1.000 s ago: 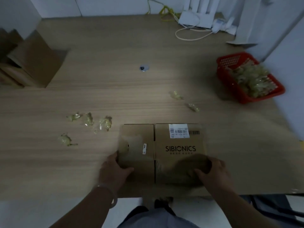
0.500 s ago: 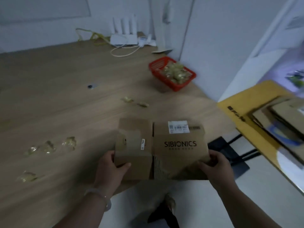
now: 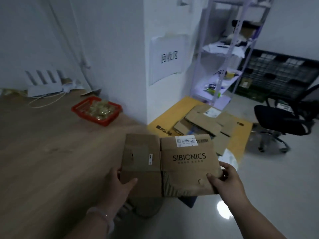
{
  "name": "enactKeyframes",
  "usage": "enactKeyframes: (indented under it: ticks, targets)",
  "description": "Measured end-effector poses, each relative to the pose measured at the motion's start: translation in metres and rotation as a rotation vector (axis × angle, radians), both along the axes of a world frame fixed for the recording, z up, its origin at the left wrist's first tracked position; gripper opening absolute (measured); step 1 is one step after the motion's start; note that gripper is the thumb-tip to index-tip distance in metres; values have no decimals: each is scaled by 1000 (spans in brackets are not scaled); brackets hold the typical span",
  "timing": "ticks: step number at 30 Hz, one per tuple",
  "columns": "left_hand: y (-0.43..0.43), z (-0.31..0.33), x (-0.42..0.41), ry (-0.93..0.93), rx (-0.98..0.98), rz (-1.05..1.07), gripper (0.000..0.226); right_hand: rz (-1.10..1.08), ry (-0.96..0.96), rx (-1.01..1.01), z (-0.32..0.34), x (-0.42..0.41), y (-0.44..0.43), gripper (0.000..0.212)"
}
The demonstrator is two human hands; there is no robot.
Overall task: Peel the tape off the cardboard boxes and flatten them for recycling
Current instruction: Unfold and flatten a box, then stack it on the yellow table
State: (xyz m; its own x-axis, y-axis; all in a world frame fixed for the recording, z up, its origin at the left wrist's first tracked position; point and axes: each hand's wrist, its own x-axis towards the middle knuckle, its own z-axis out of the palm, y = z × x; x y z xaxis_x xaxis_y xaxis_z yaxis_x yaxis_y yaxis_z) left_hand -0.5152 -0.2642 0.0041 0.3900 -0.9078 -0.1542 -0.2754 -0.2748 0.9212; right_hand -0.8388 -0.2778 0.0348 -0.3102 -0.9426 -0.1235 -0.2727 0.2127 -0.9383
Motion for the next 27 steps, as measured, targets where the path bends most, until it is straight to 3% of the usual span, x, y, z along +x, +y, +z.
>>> enactKeyframes:
  ticks: [6, 14, 24, 27]
  targets:
    - [-46, 13, -135, -40, -36, -74, 46, -56, -3, -20, 13, -133, -30, 46]
    - [-95, 7, -271, 105, -52, -175, 39, -39, 75, -22, 19, -269, -83, 43]
    - [-191, -12, -324, 3, -46, -40, 46, 45, 206, -60, -4, -316, -223, 50]
    - [-228, -22, -331, -26, 17, 0, 62, 84, 214, -42, -13, -323, -270, 52]
